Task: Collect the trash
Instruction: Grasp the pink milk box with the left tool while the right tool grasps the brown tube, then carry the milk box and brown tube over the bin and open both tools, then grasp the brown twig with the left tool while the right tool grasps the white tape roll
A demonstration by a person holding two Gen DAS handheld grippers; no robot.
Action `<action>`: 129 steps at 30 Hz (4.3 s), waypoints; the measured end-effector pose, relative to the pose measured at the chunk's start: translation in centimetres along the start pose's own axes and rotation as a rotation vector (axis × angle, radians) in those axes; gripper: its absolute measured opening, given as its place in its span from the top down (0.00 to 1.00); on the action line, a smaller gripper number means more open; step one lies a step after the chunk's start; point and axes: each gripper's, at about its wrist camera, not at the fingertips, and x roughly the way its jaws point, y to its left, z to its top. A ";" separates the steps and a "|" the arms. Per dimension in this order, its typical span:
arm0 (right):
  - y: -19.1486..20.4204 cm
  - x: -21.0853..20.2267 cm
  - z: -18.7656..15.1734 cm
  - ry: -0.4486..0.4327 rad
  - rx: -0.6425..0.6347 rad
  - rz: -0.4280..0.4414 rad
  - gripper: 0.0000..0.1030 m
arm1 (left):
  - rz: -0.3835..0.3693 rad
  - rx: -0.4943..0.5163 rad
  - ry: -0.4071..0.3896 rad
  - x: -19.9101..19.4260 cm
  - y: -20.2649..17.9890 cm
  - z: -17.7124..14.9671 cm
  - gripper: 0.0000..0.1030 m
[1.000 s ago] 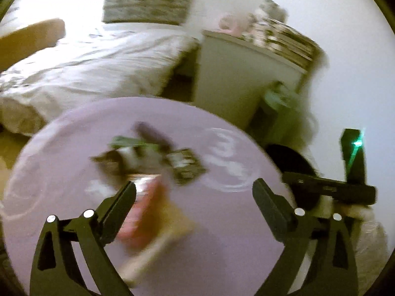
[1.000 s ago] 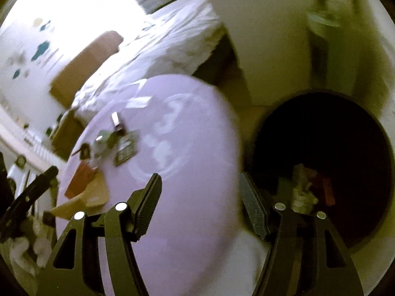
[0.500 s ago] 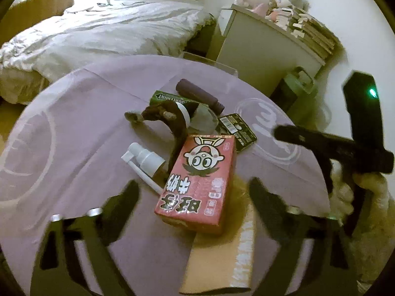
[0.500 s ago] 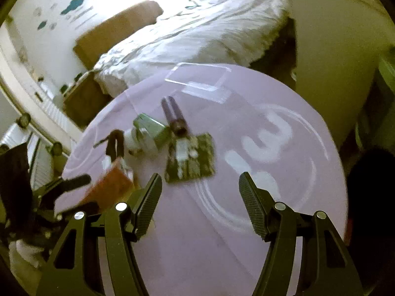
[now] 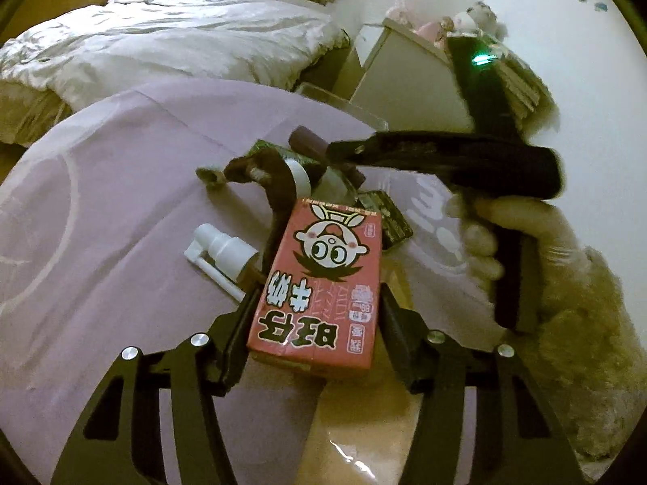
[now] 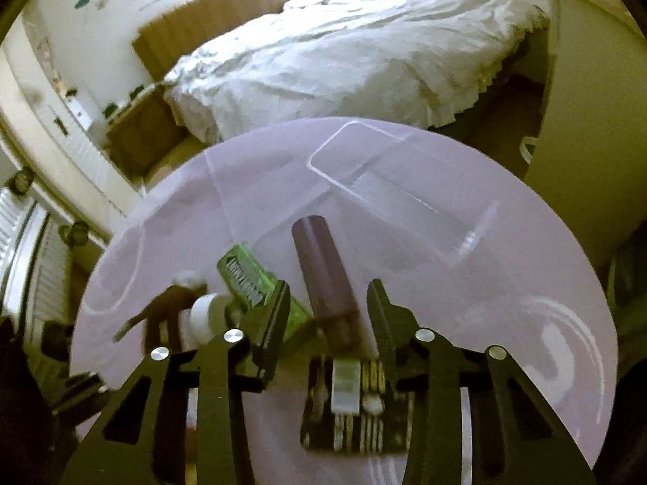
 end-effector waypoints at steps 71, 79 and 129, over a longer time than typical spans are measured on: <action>-27.9 -18.6 -29.8 -0.277 0.706 -0.156 0.74 | -0.231 0.383 0.239 16.9 -28.4 1.8 0.51; -28.5 -18.0 -30.4 -0.264 0.729 -0.152 0.74 | -0.228 0.391 0.261 17.9 -29.2 1.7 0.51; -10.0 -12.7 -13.0 -0.176 0.261 0.007 0.55 | 0.125 -0.173 -0.175 -1.1 -0.7 4.4 0.26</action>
